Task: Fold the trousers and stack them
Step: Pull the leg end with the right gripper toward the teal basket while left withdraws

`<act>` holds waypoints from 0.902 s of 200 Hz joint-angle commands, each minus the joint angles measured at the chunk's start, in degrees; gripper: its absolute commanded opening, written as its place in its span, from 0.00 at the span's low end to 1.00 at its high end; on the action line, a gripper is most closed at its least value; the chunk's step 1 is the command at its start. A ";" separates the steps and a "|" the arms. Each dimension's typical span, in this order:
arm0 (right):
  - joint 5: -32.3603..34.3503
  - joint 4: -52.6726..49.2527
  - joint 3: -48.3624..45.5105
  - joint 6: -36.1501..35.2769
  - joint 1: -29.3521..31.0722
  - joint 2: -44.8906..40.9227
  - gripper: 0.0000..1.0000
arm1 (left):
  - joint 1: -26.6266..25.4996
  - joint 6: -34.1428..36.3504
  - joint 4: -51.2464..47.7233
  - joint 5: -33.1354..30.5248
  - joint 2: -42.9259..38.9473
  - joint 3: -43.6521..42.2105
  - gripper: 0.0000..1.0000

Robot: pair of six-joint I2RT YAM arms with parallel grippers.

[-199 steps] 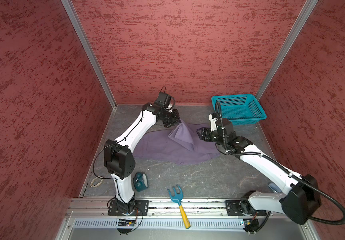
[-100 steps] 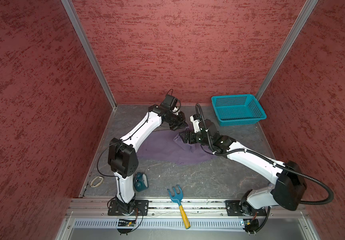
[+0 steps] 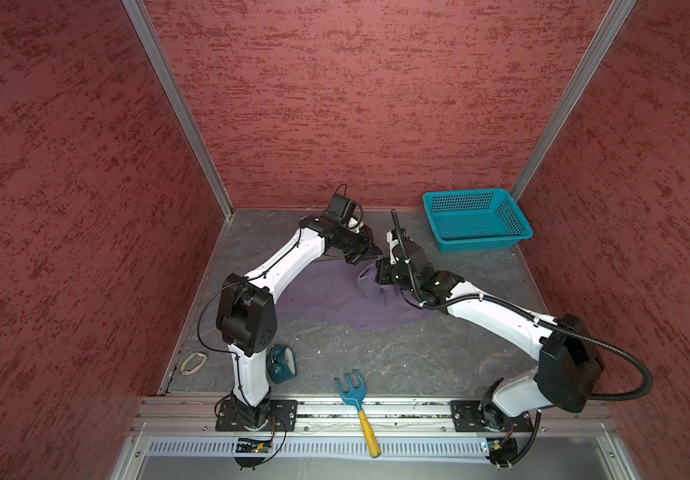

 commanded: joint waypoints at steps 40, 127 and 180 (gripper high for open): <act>-2.91 -12.28 4.49 -2.59 -5.06 -11.41 0.00 | 4.39 -0.42 6.47 5.70 -6.30 -3.33 0.66; 9.69 -38.24 18.15 -6.48 -20.19 -20.67 0.00 | 21.06 5.64 5.26 -1.36 -23.90 -31.90 0.69; 16.54 -38.42 19.19 -10.59 -35.37 -23.06 0.00 | 27.75 8.54 8.18 -2.79 -20.14 -43.22 0.69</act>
